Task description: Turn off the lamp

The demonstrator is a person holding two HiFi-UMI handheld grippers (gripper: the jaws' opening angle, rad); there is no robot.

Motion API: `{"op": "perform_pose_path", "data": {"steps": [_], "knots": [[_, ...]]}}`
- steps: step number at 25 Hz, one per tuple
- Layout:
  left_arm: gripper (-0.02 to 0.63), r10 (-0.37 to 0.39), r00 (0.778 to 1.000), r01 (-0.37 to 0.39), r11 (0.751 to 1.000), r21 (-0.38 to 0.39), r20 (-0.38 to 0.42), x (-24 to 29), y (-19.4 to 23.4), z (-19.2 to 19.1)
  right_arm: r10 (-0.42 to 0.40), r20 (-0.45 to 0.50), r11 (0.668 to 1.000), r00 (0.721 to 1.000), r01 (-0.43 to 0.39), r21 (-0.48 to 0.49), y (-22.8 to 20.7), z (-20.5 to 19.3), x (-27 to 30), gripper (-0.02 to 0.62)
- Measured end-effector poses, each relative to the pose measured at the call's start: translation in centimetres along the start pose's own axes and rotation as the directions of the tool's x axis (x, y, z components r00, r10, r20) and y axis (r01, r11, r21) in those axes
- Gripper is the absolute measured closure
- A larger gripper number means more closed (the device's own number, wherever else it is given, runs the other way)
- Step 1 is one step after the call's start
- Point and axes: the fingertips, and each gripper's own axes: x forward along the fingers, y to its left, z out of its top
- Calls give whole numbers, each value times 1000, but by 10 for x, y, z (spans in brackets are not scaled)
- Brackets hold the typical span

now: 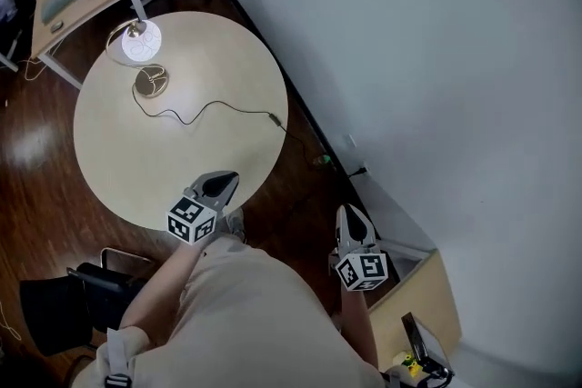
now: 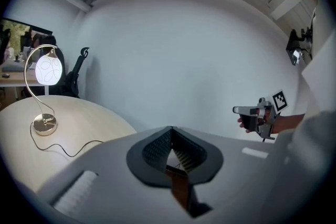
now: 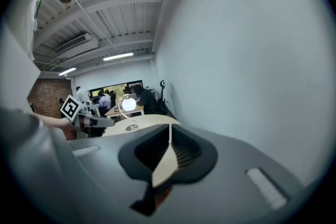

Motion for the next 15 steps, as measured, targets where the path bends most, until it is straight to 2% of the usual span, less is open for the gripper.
{"op": "perform_pose_path", "data": {"steps": [5,8,13,15], "knots": [[609,107,990,-106,994,-14,90,-12,56,19,52,-48,994,997,-56,-92,7,16,39,589],[609,165,979,-162,986,-35,119,-23,82,21,90,-65,989,994,-97,-109,13,20,65,589],[609,219,968,-211,975,-70,122,-45,92,11,172,-107,972,979,-187,-145,33,20,96,584],[609,243,962,-234,969,-83,121,-52,94,9,207,-122,966,971,-222,-132,39,19,111,584]]}}
